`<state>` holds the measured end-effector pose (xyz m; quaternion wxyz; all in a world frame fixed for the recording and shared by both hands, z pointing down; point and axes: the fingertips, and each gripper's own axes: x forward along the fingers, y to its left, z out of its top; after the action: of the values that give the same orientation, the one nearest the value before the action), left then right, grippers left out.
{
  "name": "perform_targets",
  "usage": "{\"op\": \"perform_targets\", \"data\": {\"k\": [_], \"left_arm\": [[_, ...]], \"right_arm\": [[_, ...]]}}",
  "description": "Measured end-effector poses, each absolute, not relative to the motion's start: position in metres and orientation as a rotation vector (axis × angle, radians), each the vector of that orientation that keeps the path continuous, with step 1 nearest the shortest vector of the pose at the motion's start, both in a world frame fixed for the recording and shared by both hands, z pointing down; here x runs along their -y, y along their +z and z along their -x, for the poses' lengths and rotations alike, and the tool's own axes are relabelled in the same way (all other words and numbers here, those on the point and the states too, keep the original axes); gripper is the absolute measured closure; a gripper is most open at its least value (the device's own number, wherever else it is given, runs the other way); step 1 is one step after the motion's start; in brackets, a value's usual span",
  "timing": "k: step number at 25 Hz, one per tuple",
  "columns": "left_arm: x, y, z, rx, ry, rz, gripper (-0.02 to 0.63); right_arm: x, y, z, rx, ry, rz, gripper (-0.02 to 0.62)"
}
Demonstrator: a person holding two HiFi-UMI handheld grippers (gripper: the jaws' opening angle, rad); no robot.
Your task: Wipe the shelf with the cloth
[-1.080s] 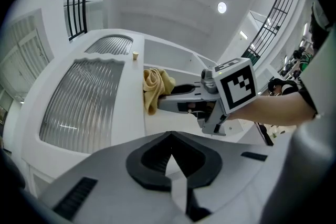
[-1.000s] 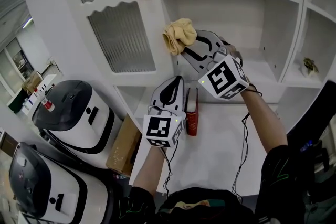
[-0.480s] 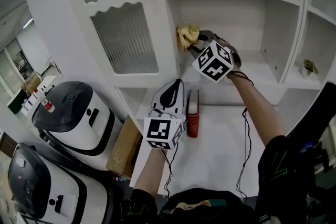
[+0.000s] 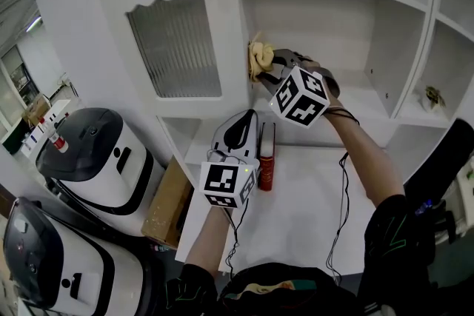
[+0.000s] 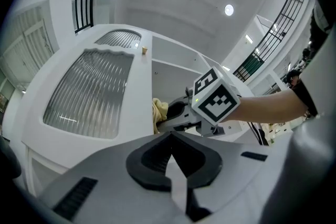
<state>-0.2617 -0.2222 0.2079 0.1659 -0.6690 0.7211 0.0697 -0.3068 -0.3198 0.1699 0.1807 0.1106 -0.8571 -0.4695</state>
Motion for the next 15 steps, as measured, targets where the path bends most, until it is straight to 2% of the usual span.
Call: {"op": "perform_targets", "data": {"k": [15], "left_arm": [[0.244,0.235,0.238,-1.988,0.078,1.984,0.607]], "right_arm": [[0.284,0.176,0.266,2.485,-1.465,-0.068,0.456]]}}
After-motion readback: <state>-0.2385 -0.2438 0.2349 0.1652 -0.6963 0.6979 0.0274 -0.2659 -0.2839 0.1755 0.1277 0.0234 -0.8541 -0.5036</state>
